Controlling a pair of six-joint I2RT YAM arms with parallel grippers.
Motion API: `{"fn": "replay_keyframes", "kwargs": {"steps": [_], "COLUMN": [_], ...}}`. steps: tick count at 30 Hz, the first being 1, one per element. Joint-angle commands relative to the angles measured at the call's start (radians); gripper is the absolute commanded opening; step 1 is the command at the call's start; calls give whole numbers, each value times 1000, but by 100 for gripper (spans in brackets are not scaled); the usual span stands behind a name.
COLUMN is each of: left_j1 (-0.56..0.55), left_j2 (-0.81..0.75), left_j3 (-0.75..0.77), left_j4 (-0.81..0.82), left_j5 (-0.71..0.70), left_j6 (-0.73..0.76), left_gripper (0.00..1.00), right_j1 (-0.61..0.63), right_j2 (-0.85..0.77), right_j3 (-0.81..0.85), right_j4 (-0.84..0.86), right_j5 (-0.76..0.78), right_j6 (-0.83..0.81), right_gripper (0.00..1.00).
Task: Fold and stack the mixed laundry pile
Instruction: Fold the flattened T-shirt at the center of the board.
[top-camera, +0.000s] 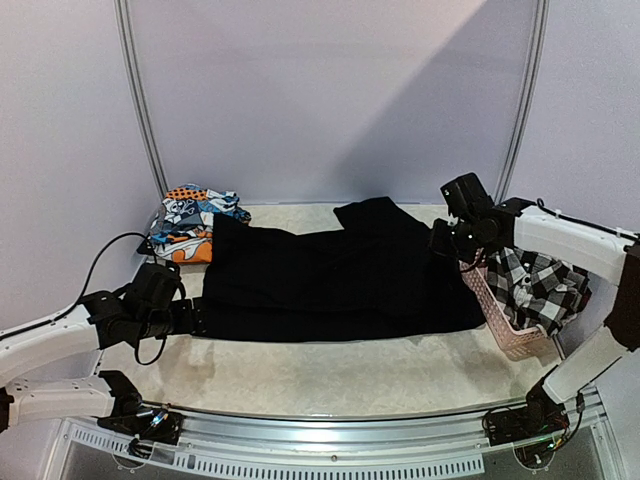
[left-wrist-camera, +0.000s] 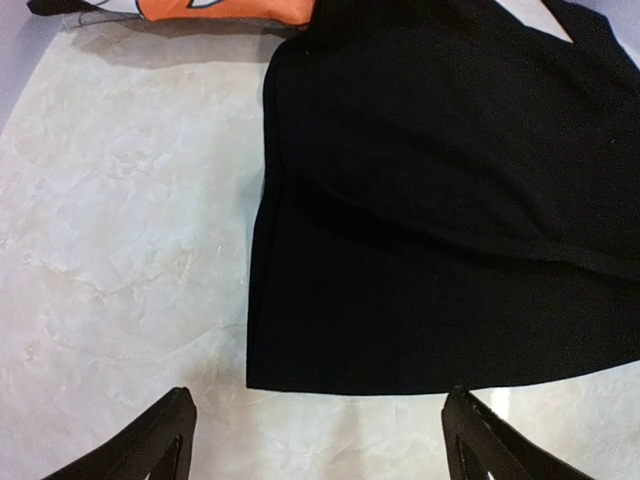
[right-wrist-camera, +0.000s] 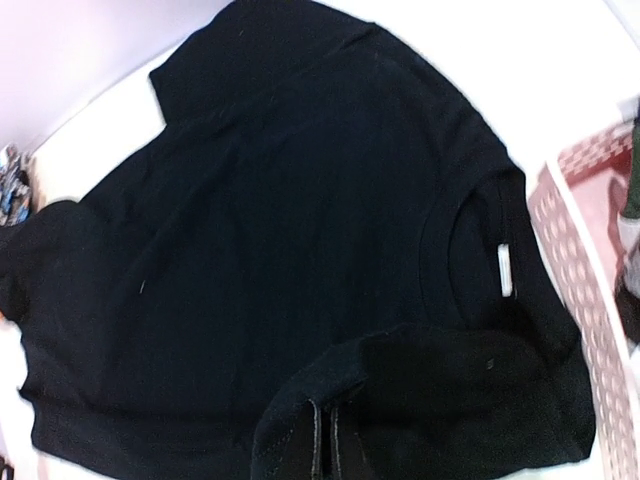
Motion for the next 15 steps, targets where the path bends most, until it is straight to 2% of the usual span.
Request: {"fn": "replay_keyframes", "kwargs": {"steps": [1, 15], "left_j1": [-17, -23], "left_j2": [8, 25], "left_j3": [-10, -21], "left_j4": [10, 20], "left_j5": [10, 13], "left_j6": [0, -24], "left_gripper": [87, 85], "right_j1": [-39, -152], "right_j2": [114, 419], "right_j3": [91, 248], "right_j4": [-44, -5], "right_j5": [64, 30], "right_j6": [-22, 53], "right_gripper": [0, 2]}}
